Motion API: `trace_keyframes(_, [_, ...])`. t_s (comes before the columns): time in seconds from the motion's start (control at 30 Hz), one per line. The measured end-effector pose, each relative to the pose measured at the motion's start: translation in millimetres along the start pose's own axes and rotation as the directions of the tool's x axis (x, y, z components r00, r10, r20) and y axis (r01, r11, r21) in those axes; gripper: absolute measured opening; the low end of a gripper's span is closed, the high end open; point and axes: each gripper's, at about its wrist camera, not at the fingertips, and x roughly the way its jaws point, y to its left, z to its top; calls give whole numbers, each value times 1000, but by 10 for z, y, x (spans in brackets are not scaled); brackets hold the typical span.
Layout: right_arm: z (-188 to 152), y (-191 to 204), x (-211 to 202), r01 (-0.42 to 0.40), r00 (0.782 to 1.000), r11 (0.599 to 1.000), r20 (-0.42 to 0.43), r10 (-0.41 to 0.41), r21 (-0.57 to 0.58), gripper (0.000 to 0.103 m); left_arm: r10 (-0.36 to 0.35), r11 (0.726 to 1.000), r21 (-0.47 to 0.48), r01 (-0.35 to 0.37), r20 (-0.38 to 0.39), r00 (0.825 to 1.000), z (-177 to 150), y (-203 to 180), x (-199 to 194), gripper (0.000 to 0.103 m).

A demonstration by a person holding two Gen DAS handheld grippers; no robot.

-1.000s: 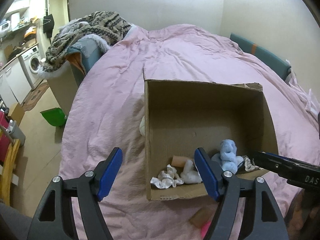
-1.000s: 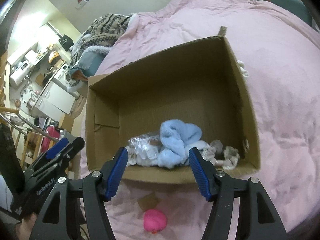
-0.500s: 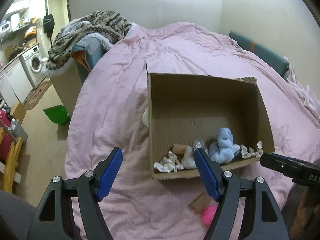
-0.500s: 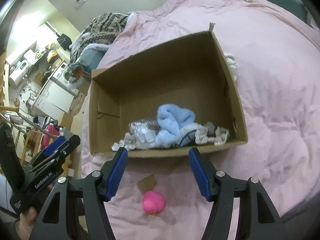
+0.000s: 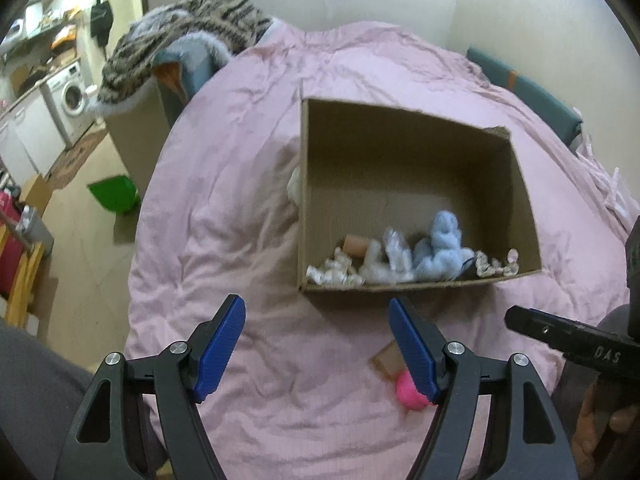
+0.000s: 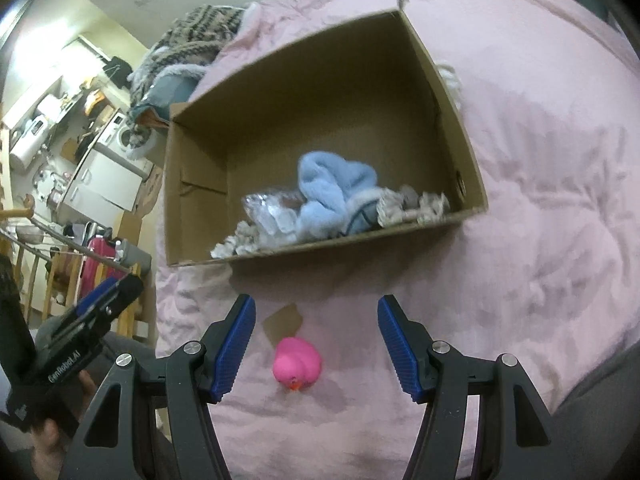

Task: Organize soft objects
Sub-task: 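Withdraw both tools from the box toward the pink rubber duck, then grasp the pink duck with the right tool while the left grasps another tan sponge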

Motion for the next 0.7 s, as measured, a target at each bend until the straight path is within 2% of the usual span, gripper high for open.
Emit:
trace_keyframes(0.2, [6,-121,206,-19,998,996,-63,24,86,67,9,998,-53,-12,-69,998,-54,73,194,72])
trace_keyframes(0.3, [-15,-155,379,-39,990,992,-127,54,117,67,-8,996,-93,-1,-97,995,-50,117,280,72])
trace_keyframes(0.37, [-56,-140,514,-63,980,990,-181,85,128,67,-19,994,-109,5,-120,993,-54,121,342,72])
trace_keyframes(0.47, [-138,-72,728,-112,947,984,-286,148,138,67,-19,994,-109,5,-131,991,-46,104,389,72])
trace_keyframes(0.7, [-308,260,1047,-62,918,998,-395,44,-33,67,-32,994,-104,17,-146,989,-48,76,423,72])
